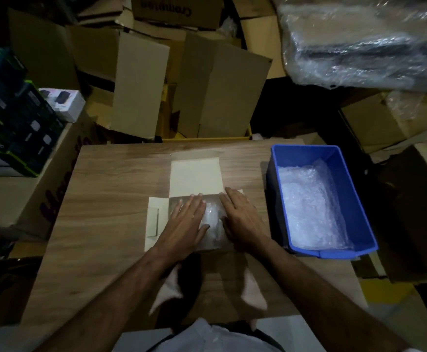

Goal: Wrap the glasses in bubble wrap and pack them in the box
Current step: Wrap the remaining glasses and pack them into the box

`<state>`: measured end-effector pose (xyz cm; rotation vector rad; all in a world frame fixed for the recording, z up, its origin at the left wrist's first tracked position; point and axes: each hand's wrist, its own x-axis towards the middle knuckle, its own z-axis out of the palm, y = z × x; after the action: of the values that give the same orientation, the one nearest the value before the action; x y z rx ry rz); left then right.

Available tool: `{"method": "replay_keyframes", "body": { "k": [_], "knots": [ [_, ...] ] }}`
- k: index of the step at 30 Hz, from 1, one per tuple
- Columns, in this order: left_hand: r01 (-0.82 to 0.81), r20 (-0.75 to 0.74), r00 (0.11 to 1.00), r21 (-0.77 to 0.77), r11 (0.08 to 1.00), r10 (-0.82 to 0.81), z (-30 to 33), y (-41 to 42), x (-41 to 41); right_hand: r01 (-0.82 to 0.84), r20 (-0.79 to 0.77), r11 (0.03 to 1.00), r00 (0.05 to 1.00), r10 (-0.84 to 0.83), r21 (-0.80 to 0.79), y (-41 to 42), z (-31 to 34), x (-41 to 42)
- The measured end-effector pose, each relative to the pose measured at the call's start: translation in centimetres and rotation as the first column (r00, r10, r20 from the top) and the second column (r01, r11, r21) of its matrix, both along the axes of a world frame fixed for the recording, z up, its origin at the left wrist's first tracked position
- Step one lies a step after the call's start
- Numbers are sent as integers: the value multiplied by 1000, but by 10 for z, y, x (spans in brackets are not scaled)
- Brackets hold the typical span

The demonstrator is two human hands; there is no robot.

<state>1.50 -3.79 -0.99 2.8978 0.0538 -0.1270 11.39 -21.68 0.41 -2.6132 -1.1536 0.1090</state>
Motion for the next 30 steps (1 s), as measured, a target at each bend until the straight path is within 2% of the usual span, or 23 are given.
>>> {"method": "replay_keyframes", "body": {
  "k": [3,7,11,15,17,19,22,25,30],
  "knots": [
    [45,89,995,25,999,-47,15,-27,26,66,27,997,997,-67,26,-30,8,13],
    [89,210,975,-55,994,-76,27,-76,61,185,49,977,980,-191,110,-81,23,27],
    [128,218,970,-97,987,-104,29,-123,94,303,60,940,947,-315,155,-144,14,45],
    [131,159,981,-138,982,-109,27,-172,128,373,14,926,927,-374,63,-198,-8,63],
    [139,130,984,-104,985,-125,17,-187,144,353,-73,932,931,-358,-75,-217,-15,74],
    [121,68,991,-69,990,-116,5,-195,153,263,-197,929,928,-318,-260,-229,-22,87],
    [87,19,996,-22,996,-87,-5,-202,157,148,-331,900,895,-298,-411,-231,-33,104],
    [53,3,999,-16,998,-52,-8,-204,160,81,-362,904,899,-249,-419,-230,-47,113],
    [21,-4,1000,-51,998,-22,-4,-208,161,144,-309,940,919,-243,-308,-232,-48,123]
  ]
}}
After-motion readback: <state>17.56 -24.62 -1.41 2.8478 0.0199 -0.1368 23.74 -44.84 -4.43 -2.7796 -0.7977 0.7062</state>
